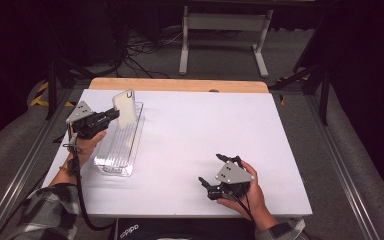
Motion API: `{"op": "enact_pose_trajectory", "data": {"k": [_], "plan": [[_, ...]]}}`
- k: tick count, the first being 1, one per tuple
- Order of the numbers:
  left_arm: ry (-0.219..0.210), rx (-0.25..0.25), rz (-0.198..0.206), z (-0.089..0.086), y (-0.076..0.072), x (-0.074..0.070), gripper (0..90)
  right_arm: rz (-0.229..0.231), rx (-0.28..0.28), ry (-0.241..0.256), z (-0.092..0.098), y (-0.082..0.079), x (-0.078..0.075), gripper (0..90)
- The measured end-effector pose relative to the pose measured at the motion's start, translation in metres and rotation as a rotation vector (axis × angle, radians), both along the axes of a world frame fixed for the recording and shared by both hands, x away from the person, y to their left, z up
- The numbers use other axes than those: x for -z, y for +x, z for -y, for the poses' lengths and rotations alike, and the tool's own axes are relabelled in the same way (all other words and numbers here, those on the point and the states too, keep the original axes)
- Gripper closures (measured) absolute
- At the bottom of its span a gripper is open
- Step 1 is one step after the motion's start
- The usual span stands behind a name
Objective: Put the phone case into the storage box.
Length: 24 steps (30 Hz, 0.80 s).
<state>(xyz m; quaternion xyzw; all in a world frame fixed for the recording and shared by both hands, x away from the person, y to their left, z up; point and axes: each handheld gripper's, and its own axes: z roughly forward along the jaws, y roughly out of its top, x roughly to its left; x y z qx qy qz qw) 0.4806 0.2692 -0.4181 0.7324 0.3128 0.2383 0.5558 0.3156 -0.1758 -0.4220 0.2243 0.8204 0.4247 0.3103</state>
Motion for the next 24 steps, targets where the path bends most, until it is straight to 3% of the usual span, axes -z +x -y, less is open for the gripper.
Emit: {"op": "enact_pose_trajectory", "data": {"k": [6,24], "plan": [[0.027,-0.01,-0.013,0.003,0.009,0.006,81.7,-0.001,-0.007,-0.016,-0.002,0.001,0.002,13.7],[0.042,-0.034,-0.031,0.006,0.029,0.015,81.6,-0.01,-0.021,-0.068,-0.006,0.003,0.008,14.4]]}}
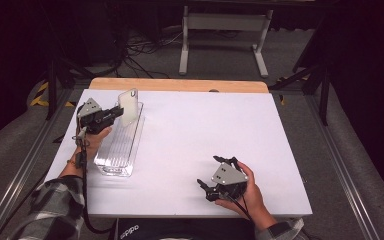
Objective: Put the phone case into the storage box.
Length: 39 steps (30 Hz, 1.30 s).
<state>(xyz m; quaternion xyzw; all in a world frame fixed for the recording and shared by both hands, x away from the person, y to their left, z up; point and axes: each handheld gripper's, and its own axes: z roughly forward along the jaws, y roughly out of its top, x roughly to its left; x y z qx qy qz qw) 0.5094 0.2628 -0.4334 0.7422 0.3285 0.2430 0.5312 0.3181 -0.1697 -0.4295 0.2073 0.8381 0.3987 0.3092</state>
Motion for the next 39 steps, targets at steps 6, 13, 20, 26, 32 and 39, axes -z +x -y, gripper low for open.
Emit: {"op": "enact_pose_trajectory", "data": {"k": [6,13,20,26,32,39], "plan": [[0.021,-0.023,0.016,0.001,0.003,0.0,81.5,-0.009,-0.003,-0.011,-0.002,0.0,0.001,14.4],[0.117,-0.093,0.042,0.007,0.003,-0.003,81.2,-0.009,-0.004,-0.036,-0.004,0.001,0.003,14.4],[0.162,-0.168,0.041,0.009,0.004,-0.004,81.2,-0.011,-0.001,-0.051,-0.005,0.001,0.003,14.5],[0.129,-0.216,0.019,0.003,0.009,-0.003,80.8,-0.013,0.002,-0.049,-0.005,0.002,0.003,14.5],[0.123,-0.239,0.018,0.004,0.014,-0.005,79.9,-0.025,0.004,-0.06,-0.006,0.003,0.005,14.5],[0.106,-0.257,0.01,0.002,0.02,-0.006,77.5,-0.033,0.004,-0.068,-0.007,0.005,0.006,14.4]]}}
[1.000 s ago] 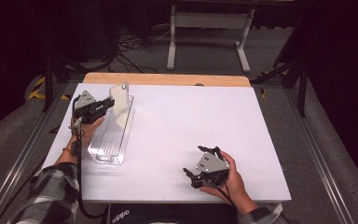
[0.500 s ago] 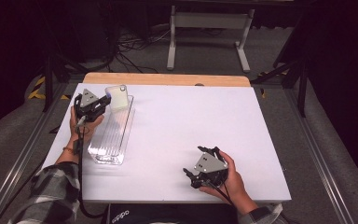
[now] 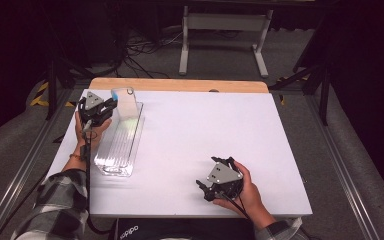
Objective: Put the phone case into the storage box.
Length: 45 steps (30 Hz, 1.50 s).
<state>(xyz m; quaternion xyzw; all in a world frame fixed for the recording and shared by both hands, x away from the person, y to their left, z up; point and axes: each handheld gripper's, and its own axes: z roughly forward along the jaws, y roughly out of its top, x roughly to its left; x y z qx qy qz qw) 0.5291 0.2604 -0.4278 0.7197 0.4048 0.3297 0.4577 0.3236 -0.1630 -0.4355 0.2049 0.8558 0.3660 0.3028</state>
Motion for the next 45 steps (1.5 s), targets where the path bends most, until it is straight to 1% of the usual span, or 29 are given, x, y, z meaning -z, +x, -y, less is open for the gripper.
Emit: {"op": "enact_pose_trajectory", "data": {"k": [3,5,9,13,16,19,23,24,26,29,32,33,35,40,45], "plan": [[-0.002,-0.012,-0.004,0.001,0.002,0.0,74.6,-0.003,0.002,-0.004,0.0,0.001,0.0,14.4],[-0.012,-0.02,-0.006,0.0,0.003,-0.001,74.3,-0.006,0.008,-0.002,-0.001,0.001,0.001,14.5],[-0.026,-0.02,-0.01,-0.001,0.002,-0.001,72.5,-0.004,0.005,0.003,0.0,0.002,0.0,14.3],[-0.028,-0.021,-0.011,-0.001,0.001,-0.002,73.0,-0.004,0.007,0.007,0.0,0.002,0.0,14.3],[-0.044,-0.021,-0.01,-0.003,0.0,-0.003,72.9,-0.001,0.003,0.007,0.001,0.002,-0.001,14.3],[-0.042,-0.02,-0.012,-0.003,-0.001,-0.003,72.9,-0.003,0.006,0.016,0.001,0.002,-0.002,14.3],[-0.057,-0.02,-0.01,-0.003,-0.003,-0.005,72.5,0.001,0.007,0.021,0.002,0.002,-0.003,14.3],[-0.066,-0.024,0.0,-0.004,-0.004,-0.006,72.0,0.0,0.008,0.024,0.002,0.002,-0.003,14.2],[-0.069,-0.026,0.005,-0.004,-0.005,-0.007,71.8,0.002,0.01,0.027,0.003,0.002,-0.003,14.2],[-0.082,-0.026,0.022,-0.005,-0.007,-0.01,72.2,0.001,0.009,0.022,0.003,0.002,-0.003,14.2],[-0.084,-0.027,0.038,-0.004,-0.009,-0.013,72.2,0.003,0.009,0.022,0.003,0.002,-0.003,14.1],[-0.084,-0.027,0.038,-0.004,-0.009,-0.013,72.7,0.003,0.009,0.022,0.003,0.002,-0.003,14.1],[-0.078,-0.028,0.051,-0.003,-0.01,-0.015,72.8,0.003,0.012,0.021,0.003,0.003,-0.003,14.2],[-0.092,-0.027,0.06,-0.002,-0.012,-0.018,72.5,0.004,0.014,0.025,0.004,0.003,-0.003,14.2],[-0.093,-0.015,0.056,-0.001,-0.014,-0.019,72.7,0.009,0.015,0.031,0.005,0.003,-0.005,14.2]]}}
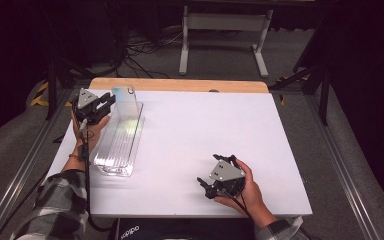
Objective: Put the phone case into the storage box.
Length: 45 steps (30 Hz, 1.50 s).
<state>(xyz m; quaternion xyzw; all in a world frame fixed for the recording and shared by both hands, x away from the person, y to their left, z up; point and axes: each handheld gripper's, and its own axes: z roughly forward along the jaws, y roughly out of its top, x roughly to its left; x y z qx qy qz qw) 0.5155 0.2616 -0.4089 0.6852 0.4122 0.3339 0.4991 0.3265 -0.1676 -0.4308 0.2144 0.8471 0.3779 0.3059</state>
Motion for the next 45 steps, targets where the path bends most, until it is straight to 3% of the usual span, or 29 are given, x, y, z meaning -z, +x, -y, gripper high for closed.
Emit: {"op": "enact_pose_trajectory", "data": {"k": [19,31,45], "plan": [[0.046,0.03,0.01,0.002,-0.016,-0.003,71.1,0.022,-0.002,0.026,0.003,0.0,-0.005,14.2],[0.013,0.06,0.025,-0.003,-0.033,-0.009,69.6,0.037,0.001,0.059,0.006,0.0,-0.009,14.2],[0.009,0.096,0.038,-0.001,-0.047,-0.013,68.2,0.051,0.007,0.075,0.008,0.0,-0.012,14.2]]}}
